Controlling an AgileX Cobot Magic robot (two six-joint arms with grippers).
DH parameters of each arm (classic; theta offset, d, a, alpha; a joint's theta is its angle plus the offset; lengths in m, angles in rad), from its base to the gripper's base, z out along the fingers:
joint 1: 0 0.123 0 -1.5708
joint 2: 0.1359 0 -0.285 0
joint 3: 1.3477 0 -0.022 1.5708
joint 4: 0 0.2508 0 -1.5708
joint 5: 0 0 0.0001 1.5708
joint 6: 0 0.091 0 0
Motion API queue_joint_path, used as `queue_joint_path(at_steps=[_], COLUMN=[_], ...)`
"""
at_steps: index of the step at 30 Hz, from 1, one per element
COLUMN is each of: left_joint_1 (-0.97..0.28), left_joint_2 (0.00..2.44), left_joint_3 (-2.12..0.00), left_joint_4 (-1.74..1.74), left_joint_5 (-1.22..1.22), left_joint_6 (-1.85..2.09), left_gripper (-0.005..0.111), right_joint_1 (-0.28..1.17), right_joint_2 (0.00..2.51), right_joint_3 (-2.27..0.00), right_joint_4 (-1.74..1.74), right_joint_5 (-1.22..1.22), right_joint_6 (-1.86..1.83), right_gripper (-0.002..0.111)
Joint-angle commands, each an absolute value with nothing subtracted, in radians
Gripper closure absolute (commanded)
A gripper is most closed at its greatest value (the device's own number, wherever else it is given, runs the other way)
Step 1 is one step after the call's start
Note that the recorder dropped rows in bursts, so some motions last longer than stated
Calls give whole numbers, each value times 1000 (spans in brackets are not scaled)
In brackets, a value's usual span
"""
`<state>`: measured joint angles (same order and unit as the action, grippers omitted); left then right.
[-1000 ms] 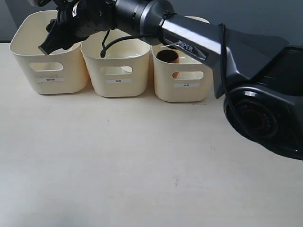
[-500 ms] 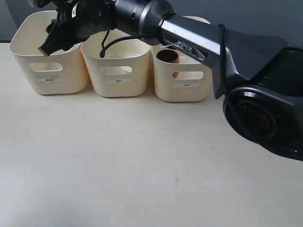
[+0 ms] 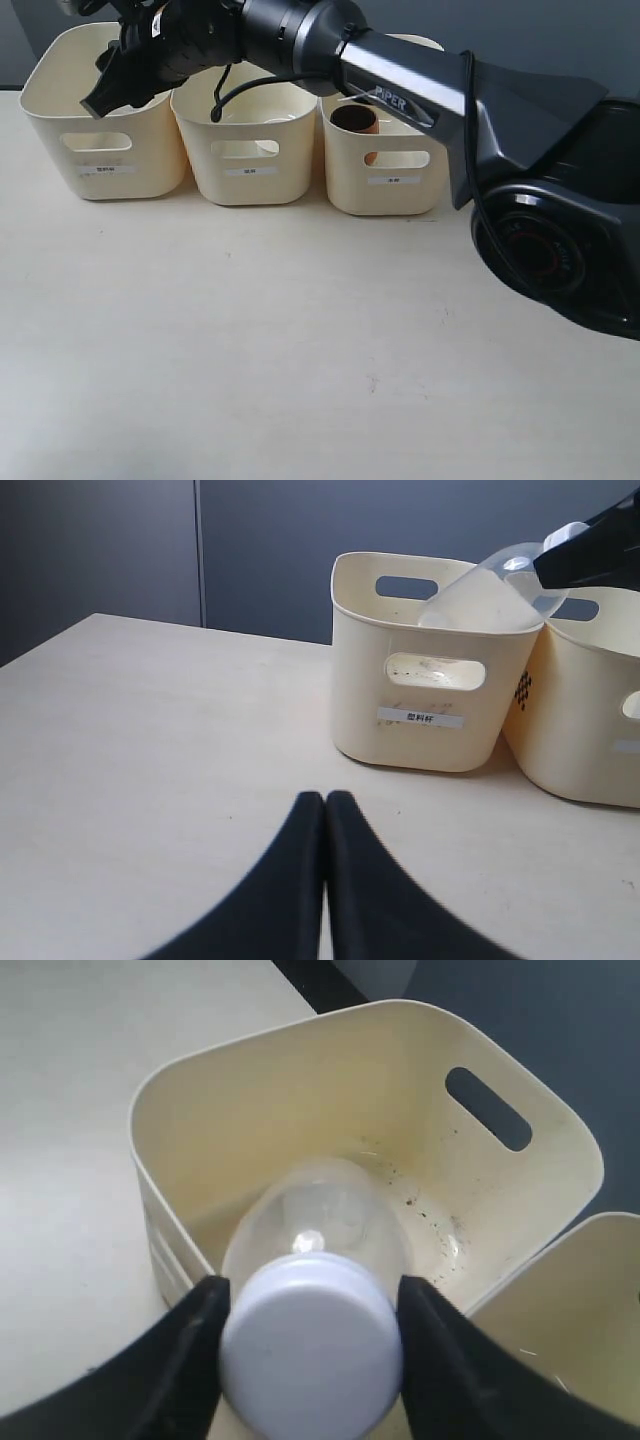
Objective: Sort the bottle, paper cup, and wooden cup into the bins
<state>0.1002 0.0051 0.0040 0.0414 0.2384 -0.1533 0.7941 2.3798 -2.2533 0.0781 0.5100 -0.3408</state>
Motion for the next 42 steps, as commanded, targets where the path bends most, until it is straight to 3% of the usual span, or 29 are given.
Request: queue_joint_path(at_steps=[1, 16, 17, 19, 20, 25, 31, 42], left_joint_1=[97, 97, 97, 97, 97, 97, 97, 97], left_joint_2=[0, 0, 0, 0, 0, 0, 0, 0], left_joint_3=[0, 0, 0, 0, 0, 0, 0, 0], left_joint_4=[43, 43, 43, 43, 43, 43, 43, 43], left_joint_5=[231, 231, 231, 231, 231, 231, 231, 231], left_joint_6=[-155, -155, -155, -155, -155, -155, -155, -155], left_gripper=[107, 107, 107, 107, 107, 107, 107, 107], right_joint_1=[791, 791, 791, 791, 791, 802, 861, 872], right_joint_2=[2378, 2350, 2337, 2301, 2272, 2189, 2108, 1616], right_joint_3=[-2258, -2258, -2258, -2258, -2258, -2256, -2198, -1472], right_joint_4=[81, 78, 76, 73, 73, 66, -253, -482], right_joint_5=[487, 501, 518, 597, 645, 730, 767, 469], right_joint_6=[-337, -332, -319, -302, -302, -266, -64, 161], right_gripper=[58, 59, 63, 87, 110, 109, 109, 109])
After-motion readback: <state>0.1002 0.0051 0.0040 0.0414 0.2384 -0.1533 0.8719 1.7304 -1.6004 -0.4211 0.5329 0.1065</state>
